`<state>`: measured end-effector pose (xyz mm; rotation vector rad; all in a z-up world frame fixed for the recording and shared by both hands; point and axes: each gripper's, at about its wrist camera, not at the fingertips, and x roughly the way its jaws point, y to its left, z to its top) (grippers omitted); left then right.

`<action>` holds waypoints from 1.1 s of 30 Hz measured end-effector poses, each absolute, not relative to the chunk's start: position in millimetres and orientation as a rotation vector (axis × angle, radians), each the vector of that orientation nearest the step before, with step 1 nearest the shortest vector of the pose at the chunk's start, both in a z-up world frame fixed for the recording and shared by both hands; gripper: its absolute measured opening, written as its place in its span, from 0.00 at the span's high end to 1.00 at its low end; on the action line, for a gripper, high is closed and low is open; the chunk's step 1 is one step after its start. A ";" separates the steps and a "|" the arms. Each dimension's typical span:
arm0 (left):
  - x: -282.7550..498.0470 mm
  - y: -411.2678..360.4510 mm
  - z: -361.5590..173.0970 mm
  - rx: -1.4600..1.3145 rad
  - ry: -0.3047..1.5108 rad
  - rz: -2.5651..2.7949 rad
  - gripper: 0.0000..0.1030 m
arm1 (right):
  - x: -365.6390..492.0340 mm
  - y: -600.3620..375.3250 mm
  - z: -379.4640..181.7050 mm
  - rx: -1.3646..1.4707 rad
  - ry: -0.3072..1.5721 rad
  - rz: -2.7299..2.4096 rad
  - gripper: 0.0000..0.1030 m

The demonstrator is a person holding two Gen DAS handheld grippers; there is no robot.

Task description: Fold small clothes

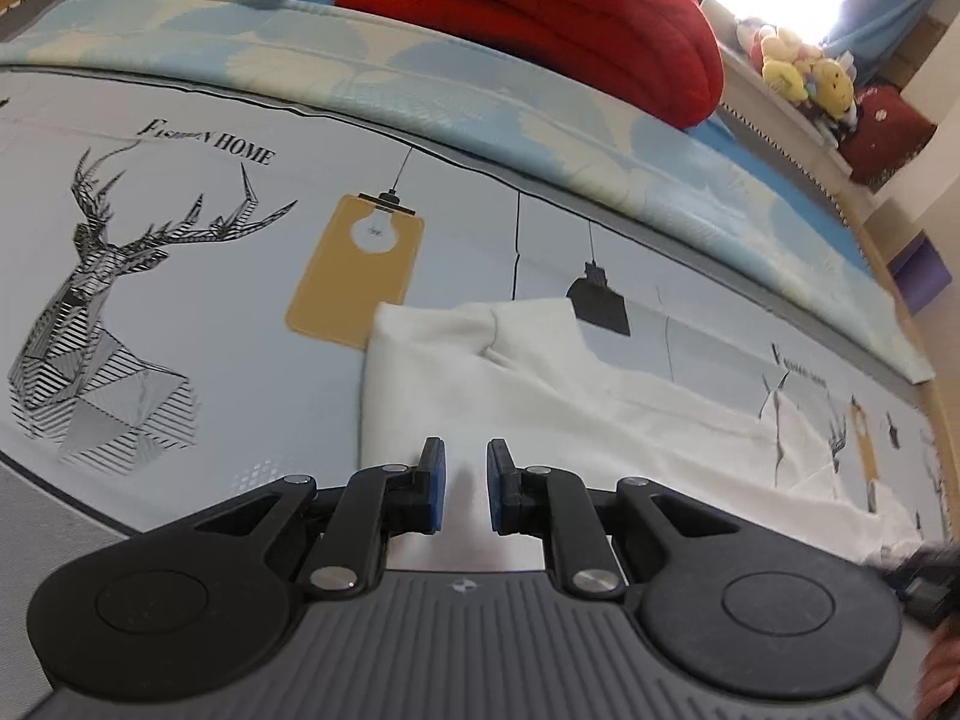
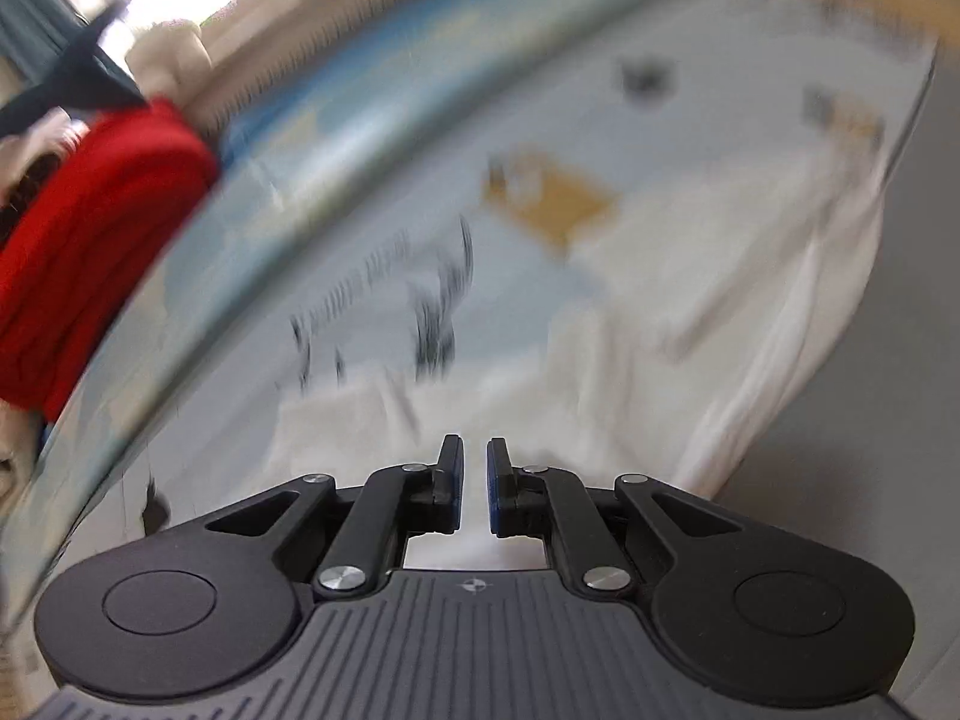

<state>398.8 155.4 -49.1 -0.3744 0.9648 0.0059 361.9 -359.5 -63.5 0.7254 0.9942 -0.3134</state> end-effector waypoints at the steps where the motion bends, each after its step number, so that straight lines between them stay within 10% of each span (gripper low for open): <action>1: 400.2 155.8 -53.6 -0.381 0.970 0.009 0.85 | 362.1 -362.9 -74.5 0.731 1.042 -0.346 0.92; 14: 414.5 122.6 -46.4 -0.290 1.044 0.060 0.87 | 335.9 -467.0 -23.5 0.822 0.656 -0.607 0.75; 27: 407.4 93.7 -28.6 -0.228 1.043 -0.042 0.85 | 357.3 -470.9 -87.0 1.060 0.816 -0.565 0.60; 30: 405.5 97.9 -20.2 -0.226 1.027 -0.041 0.85 | 358.4 -471.8 -91.0 1.055 0.800 -0.575 0.95; 33: 403.2 102.3 -12.2 -0.228 1.016 -0.040 0.85 | 350.8 -474.1 -79.7 1.102 0.688 -0.584 0.96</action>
